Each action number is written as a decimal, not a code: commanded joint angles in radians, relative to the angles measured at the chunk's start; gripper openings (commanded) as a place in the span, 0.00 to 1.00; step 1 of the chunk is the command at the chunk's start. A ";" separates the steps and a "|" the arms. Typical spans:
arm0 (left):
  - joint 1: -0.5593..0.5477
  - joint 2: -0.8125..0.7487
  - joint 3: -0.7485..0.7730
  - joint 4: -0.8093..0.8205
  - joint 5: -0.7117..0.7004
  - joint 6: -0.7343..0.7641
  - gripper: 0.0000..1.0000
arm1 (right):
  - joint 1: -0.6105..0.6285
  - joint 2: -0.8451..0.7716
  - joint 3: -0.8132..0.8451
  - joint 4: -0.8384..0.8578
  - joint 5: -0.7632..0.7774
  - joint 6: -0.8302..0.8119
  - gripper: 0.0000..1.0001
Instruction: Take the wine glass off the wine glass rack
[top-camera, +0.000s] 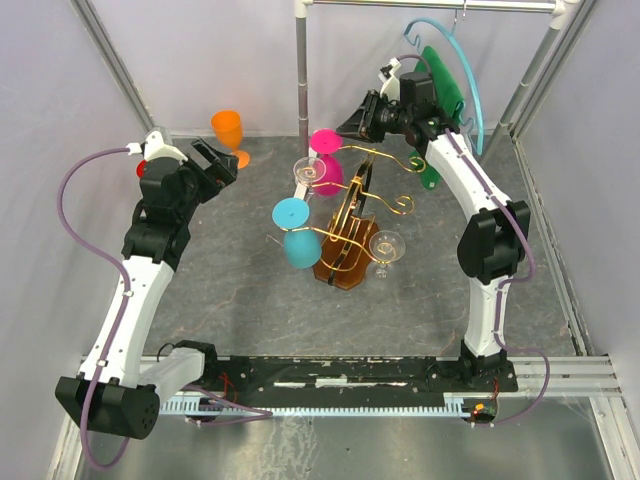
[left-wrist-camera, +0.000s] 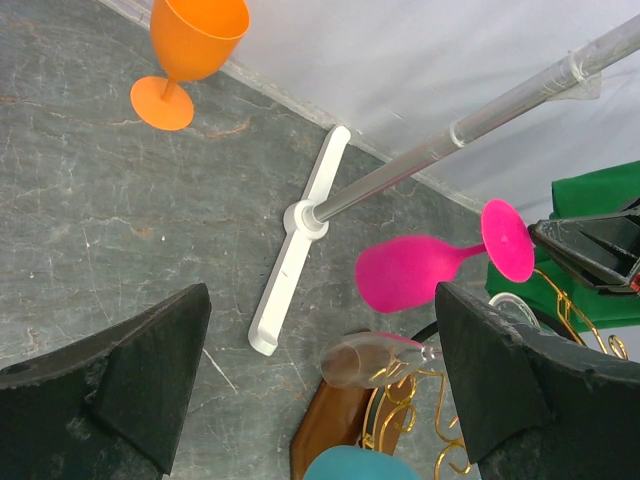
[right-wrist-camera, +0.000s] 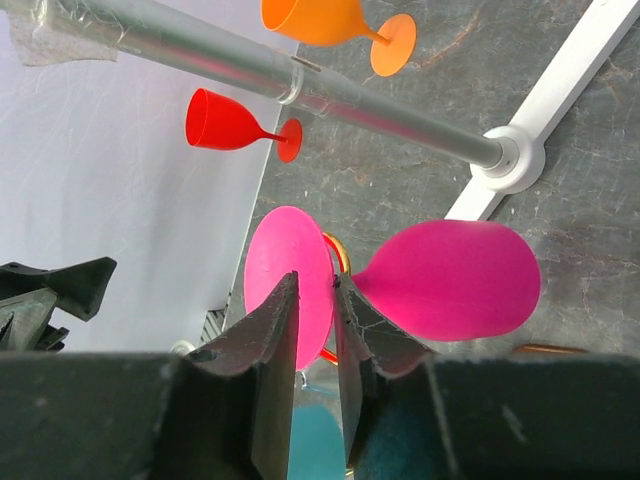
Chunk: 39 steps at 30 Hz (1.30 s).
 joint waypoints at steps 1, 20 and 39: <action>-0.003 -0.002 -0.001 0.025 0.015 -0.002 1.00 | 0.000 -0.052 0.053 0.013 0.005 -0.029 0.30; -0.004 -0.002 -0.007 0.026 0.016 0.001 1.00 | 0.004 -0.034 0.067 -0.024 -0.006 -0.054 0.31; -0.002 -0.005 -0.016 0.025 0.018 0.004 1.00 | 0.019 -0.002 0.090 -0.016 -0.082 -0.046 0.27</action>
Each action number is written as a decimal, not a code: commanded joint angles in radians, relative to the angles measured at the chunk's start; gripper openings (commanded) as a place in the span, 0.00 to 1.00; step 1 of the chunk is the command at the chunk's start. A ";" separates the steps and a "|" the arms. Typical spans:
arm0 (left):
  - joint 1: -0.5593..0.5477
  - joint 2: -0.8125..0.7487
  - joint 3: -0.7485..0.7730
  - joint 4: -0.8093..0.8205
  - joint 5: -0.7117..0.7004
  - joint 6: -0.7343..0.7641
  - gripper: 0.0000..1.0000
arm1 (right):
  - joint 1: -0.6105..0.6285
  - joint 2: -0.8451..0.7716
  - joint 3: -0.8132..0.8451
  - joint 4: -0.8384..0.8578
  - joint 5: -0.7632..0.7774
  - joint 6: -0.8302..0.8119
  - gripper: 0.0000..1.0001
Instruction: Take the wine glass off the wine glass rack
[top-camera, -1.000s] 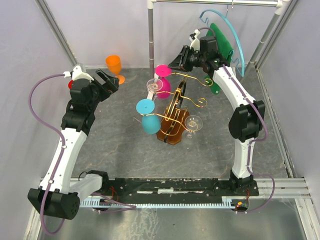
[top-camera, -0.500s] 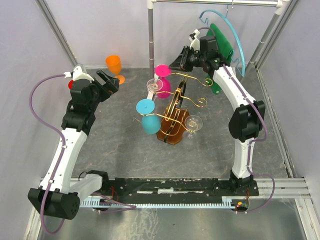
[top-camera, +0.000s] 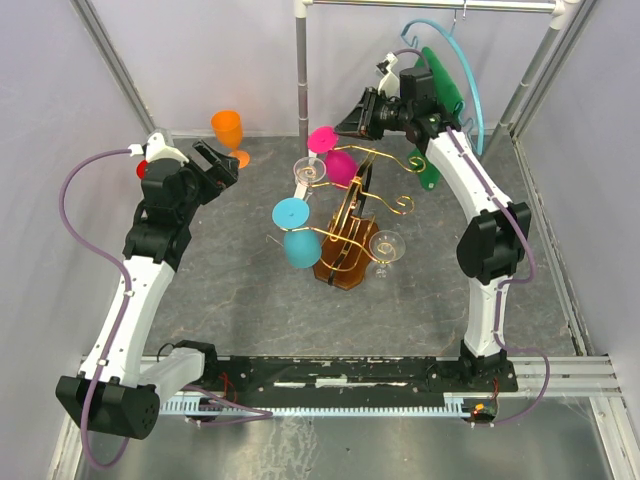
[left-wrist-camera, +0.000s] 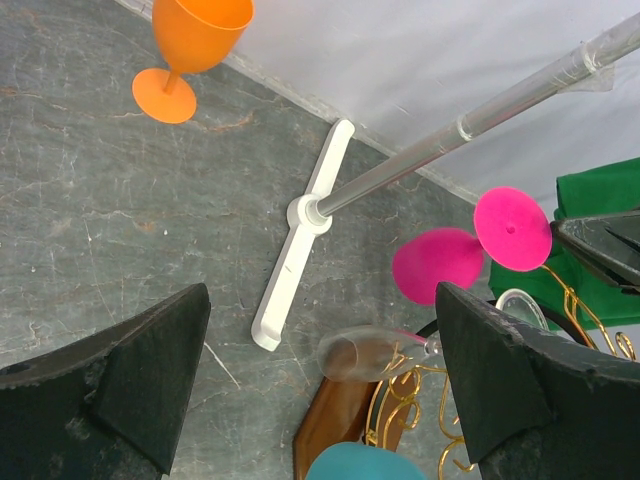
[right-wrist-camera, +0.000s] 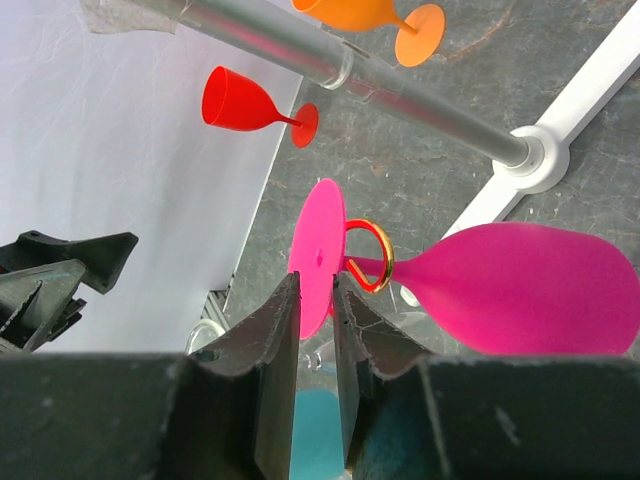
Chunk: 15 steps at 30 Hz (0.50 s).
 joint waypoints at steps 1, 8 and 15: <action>-0.002 -0.004 -0.004 0.024 0.016 0.003 1.00 | 0.008 -0.002 0.037 0.027 -0.037 -0.007 0.27; -0.002 -0.005 -0.006 0.026 0.017 0.001 1.00 | 0.012 0.013 0.046 0.014 -0.052 -0.008 0.28; -0.001 -0.005 -0.007 0.025 0.016 0.003 1.00 | 0.023 0.033 0.059 0.014 -0.061 -0.005 0.28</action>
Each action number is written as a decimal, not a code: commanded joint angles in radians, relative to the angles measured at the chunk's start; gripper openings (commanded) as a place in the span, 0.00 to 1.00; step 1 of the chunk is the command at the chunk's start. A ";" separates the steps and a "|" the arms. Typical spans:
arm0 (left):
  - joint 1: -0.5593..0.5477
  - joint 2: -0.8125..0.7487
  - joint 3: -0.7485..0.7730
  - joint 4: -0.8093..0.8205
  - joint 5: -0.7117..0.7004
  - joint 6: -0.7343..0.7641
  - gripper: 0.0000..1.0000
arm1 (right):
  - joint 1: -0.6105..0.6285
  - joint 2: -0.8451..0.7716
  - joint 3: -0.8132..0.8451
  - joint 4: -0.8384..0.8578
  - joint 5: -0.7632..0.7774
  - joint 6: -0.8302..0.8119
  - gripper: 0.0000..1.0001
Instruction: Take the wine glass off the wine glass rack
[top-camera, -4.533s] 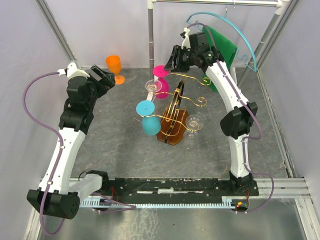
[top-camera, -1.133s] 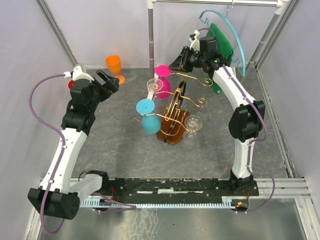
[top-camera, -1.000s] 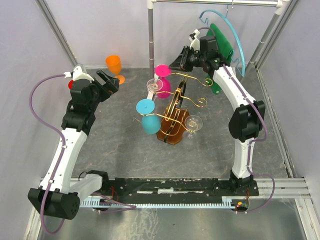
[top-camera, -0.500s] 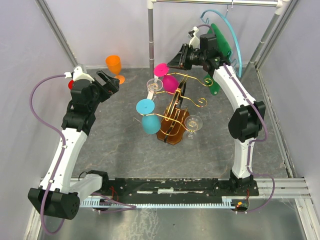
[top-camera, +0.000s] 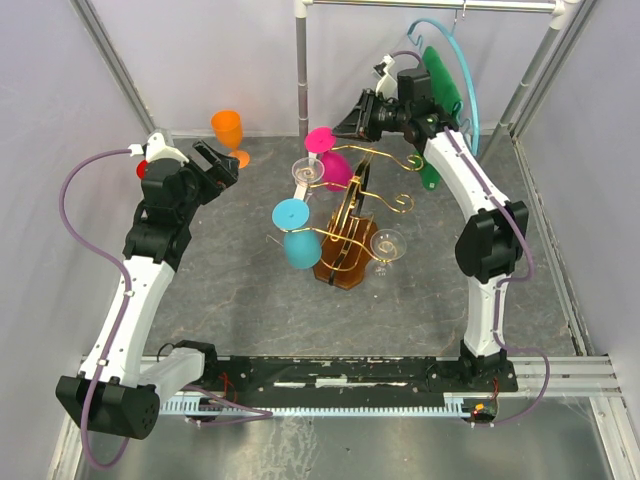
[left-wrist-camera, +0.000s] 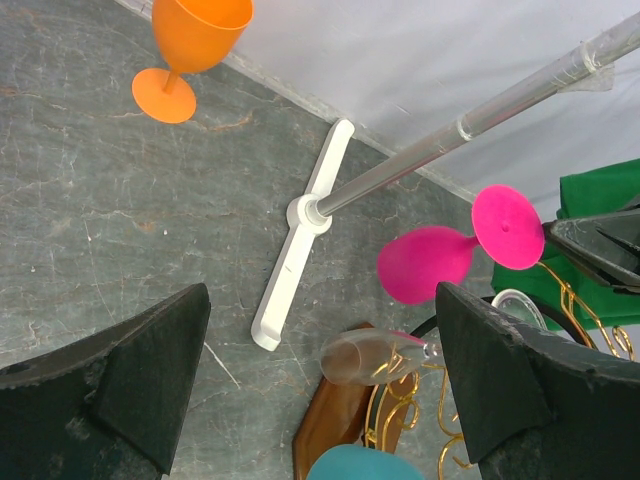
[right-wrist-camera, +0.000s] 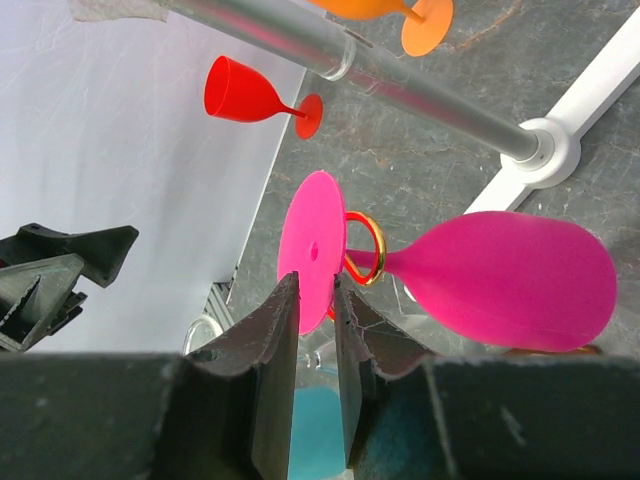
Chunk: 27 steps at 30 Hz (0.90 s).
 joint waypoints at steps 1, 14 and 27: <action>-0.002 -0.004 -0.007 0.026 0.015 0.003 1.00 | 0.022 0.028 0.062 0.017 -0.042 -0.003 0.28; -0.001 -0.004 -0.010 0.024 0.014 0.006 1.00 | 0.036 0.054 0.092 0.041 -0.082 0.017 0.29; -0.002 -0.004 -0.010 0.024 0.016 0.007 1.00 | 0.036 0.053 0.149 -0.133 0.035 -0.088 0.29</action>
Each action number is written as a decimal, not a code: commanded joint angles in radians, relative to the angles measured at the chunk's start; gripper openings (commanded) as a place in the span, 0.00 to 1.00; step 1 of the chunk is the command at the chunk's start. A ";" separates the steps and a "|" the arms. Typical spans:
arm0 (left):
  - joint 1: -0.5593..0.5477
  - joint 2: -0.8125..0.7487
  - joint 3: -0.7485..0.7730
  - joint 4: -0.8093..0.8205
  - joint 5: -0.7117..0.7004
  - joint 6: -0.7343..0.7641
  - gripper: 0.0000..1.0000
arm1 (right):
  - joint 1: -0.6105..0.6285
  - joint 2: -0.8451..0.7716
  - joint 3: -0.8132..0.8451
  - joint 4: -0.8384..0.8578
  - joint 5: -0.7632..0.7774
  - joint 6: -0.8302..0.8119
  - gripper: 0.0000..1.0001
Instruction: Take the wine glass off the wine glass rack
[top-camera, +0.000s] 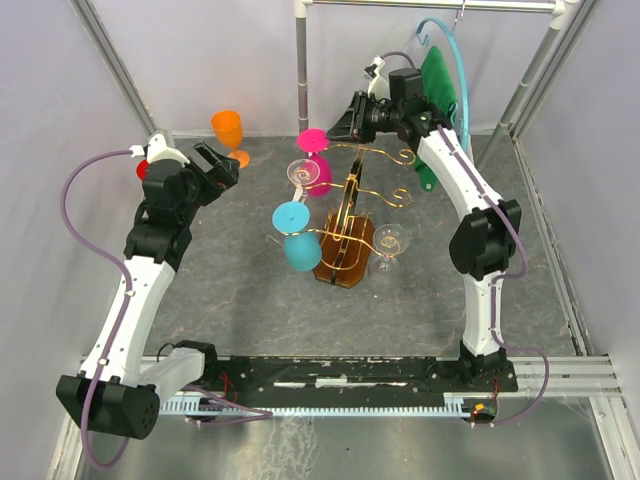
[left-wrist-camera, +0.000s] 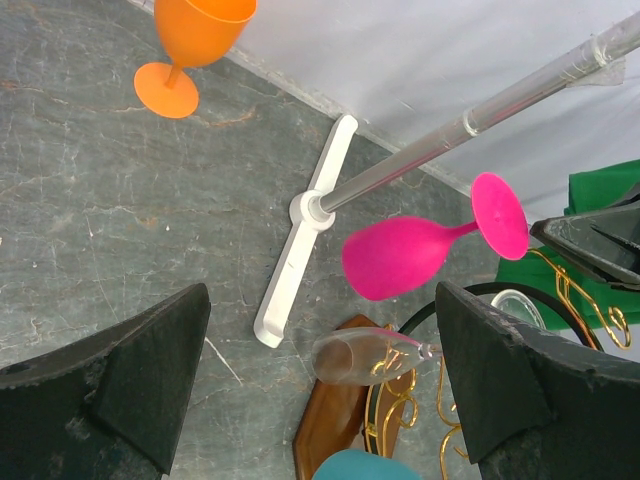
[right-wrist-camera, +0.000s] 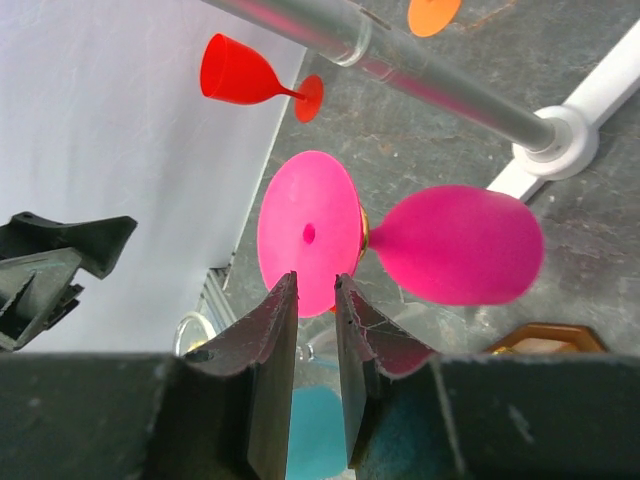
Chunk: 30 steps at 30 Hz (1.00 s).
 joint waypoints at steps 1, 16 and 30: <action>-0.002 -0.003 -0.001 0.024 0.017 0.006 1.00 | 0.008 0.000 0.082 -0.099 0.072 -0.084 0.29; -0.002 0.002 -0.006 0.030 0.021 0.007 1.00 | 0.014 0.063 0.161 -0.161 0.075 -0.092 0.30; -0.002 0.001 -0.007 0.027 0.016 0.015 0.99 | 0.032 0.093 0.200 -0.122 0.032 -0.058 0.32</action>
